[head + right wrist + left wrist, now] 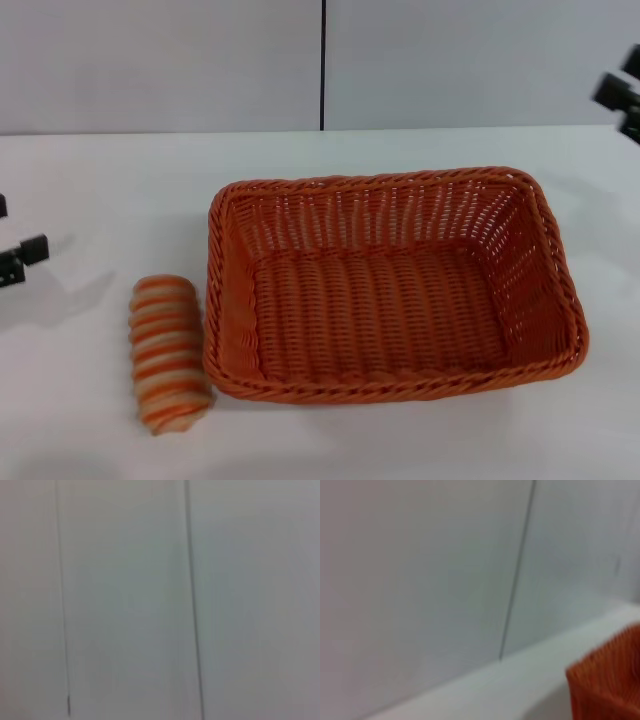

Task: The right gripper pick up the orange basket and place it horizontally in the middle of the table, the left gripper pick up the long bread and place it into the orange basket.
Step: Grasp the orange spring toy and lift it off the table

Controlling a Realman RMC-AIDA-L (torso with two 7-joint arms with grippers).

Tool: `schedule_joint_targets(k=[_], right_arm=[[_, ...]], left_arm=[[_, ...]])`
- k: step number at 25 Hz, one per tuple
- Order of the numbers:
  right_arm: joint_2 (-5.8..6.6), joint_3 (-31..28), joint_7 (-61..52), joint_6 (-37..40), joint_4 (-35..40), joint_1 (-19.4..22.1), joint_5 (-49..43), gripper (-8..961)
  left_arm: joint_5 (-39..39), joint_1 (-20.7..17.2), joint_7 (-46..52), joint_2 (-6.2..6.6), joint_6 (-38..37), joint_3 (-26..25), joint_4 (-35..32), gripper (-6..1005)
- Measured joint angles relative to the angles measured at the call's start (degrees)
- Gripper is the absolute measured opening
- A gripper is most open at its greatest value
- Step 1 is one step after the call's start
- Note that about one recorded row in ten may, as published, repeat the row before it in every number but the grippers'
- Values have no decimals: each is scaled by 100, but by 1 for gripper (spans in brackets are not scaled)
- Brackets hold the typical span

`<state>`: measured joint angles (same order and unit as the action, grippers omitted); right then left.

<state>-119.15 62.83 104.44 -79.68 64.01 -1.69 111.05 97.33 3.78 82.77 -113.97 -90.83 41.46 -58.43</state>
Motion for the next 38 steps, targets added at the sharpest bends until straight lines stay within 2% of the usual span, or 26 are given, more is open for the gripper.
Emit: schedule_joint_targets(k=[1,2,3,5,6,7,8,10,20,23,28,31,38], right_arm=[[0,-118,147,-140,-193,0,62,476],[1,-348,388,-372,-558,1,132,476],[1,-348,388,-372,-558,1,132,476],[2,-548,558,-553,-864,-3,144,476],[4,-616,587,-614,-981,-8,145,476],[10,-746,624,-723,-1161,-19,147,476],[10,-746,624,-723,-1161,-19,147,476],[11,-820,629,-776,-1241,-18,146,476],[7,-845,636,-933,-1285,21,158,475],[0,-843,636,-953,-1287,21,165,475],[-4,-794,619,-964,-1288,8,168,475],[-11,-778,620,-967,-1315,7,170,475],[-9,-772,638,-1000,-1489,-41,171,474]], left_arm=[[281,67,162,-10,-101,-37,-177,734],[1049,204,594,-53,-237,-51,-649,734],[1343,258,743,-76,-270,-51,-808,733],[1343,258,743,-76,-270,-51,-808,733],[1745,352,907,-119,-333,-50,-1018,732],[2585,560,1019,-271,-544,-46,-1436,732],[2857,613,992,-340,-591,-34,-1598,732],[3005,647,965,-386,-612,4,-1704,731],[3161,566,412,-410,-958,312,-1771,728],[3161,566,412,-410,-958,312,-1771,686],[3111,296,343,-439,-1265,464,-1762,617],[2990,264,286,-451,-1226,571,-1593,575],[2613,336,-3,-465,-827,808,-871,574]])
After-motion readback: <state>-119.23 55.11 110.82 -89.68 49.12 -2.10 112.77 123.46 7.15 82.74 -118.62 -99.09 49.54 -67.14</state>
